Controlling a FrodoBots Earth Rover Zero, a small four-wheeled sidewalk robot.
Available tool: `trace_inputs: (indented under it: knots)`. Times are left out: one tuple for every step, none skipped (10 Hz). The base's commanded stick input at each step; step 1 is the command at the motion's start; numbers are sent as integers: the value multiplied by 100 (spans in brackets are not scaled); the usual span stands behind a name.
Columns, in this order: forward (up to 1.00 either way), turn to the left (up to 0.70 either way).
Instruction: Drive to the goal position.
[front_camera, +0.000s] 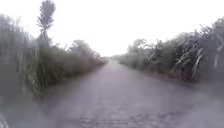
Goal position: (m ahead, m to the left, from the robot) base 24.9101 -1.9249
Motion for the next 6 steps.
trace_inputs:
  knots:
    - [85,0]
    - [85,0]
    - [85,-1]
    - [85,-13]
    - [85,-25]
    - [85,-34]
